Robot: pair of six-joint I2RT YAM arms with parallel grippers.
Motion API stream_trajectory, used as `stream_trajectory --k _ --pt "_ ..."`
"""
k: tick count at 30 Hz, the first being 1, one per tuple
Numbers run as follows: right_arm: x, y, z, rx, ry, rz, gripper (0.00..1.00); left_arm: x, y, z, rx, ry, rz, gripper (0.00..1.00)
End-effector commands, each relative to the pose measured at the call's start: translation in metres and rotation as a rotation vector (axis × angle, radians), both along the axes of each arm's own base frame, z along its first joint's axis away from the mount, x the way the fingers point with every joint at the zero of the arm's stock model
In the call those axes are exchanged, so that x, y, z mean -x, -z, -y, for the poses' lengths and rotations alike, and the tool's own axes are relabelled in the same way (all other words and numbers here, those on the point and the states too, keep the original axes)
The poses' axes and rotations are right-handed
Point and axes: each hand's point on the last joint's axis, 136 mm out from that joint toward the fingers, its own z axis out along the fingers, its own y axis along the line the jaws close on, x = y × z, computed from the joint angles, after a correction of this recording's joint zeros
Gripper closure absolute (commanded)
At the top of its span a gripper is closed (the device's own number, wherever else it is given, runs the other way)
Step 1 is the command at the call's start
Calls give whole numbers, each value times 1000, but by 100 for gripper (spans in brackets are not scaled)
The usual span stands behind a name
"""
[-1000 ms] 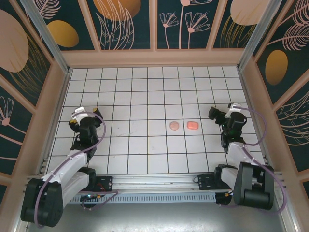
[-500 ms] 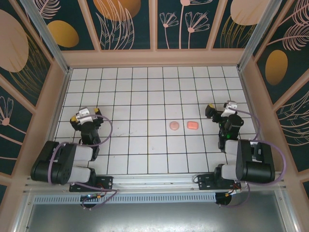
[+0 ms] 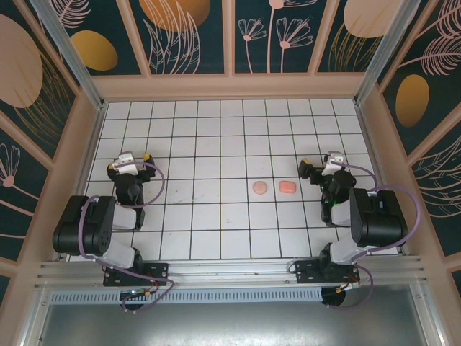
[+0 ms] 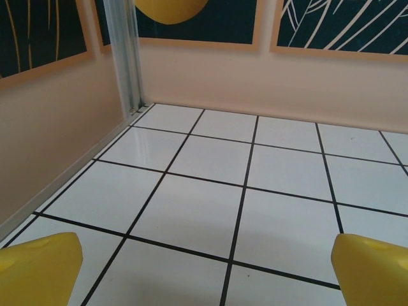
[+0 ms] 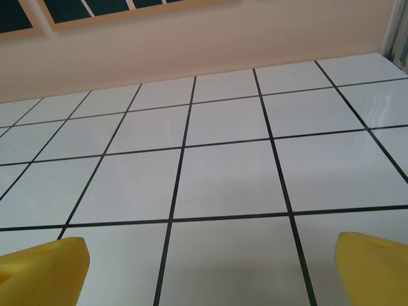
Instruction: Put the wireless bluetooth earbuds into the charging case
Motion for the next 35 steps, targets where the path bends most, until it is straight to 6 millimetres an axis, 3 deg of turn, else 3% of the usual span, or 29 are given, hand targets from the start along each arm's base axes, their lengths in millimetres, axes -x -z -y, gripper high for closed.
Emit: stream_trajectory --k 1,35 --pt "-6 -18 0 7 -7 67 1 -5 -9 4 15 26 34 1" --pt "-7 -17 0 15 6 64 1 -5 -10 4 17 27 33 1"
